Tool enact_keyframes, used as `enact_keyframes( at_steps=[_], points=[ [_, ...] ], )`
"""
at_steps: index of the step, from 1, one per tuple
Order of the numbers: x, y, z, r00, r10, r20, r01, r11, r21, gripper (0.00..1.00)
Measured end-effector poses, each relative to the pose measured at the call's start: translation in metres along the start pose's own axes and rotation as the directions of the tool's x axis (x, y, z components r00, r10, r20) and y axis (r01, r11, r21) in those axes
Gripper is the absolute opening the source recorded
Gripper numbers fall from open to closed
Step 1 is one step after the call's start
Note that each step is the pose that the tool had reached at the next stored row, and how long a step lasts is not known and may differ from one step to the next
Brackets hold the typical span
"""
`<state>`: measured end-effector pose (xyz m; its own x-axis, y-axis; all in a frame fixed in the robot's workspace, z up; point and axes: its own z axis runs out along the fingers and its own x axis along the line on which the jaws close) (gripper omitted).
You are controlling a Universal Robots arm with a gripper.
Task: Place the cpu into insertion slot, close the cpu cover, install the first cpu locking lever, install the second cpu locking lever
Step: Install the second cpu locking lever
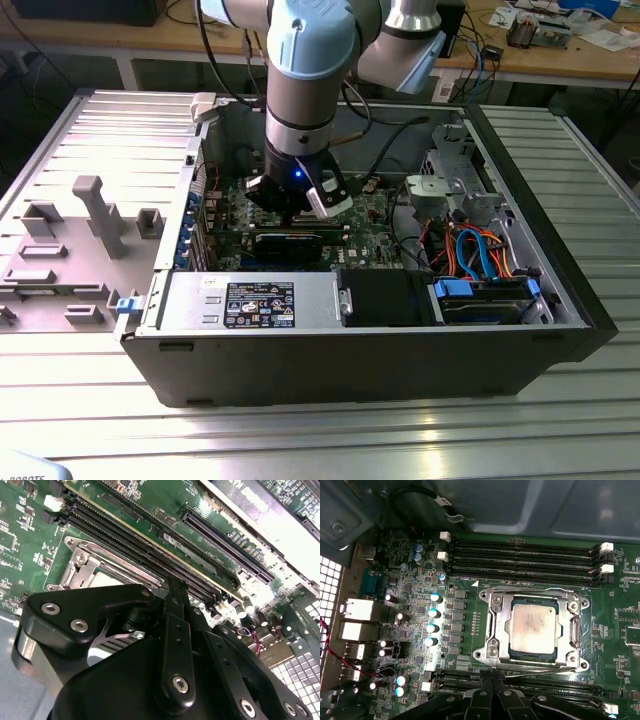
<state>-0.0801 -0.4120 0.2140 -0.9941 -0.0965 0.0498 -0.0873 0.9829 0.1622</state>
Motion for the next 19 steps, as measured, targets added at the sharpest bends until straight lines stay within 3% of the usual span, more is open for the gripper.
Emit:
enact_keyframes(
  at_steps=[7,11,15,19],
  points=[
    [0.0023,-0.0001,0.0022,1.0000,0.004,0.0007,-0.004,1.0000,-0.0013,0.11],
    [0.0053,-0.0002,0.0048,1.0000,0.004,0.0021,-0.004,0.9999,-0.0154,0.11],
    [0.0072,-0.0009,0.0104,1.0000,0.004,0.0027,-0.003,0.9997,-0.0225,0.11],
    [0.0071,-0.0012,0.0125,1.0000,0.002,0.0040,-0.002,0.9992,-0.0398,0.11]
  ],
)
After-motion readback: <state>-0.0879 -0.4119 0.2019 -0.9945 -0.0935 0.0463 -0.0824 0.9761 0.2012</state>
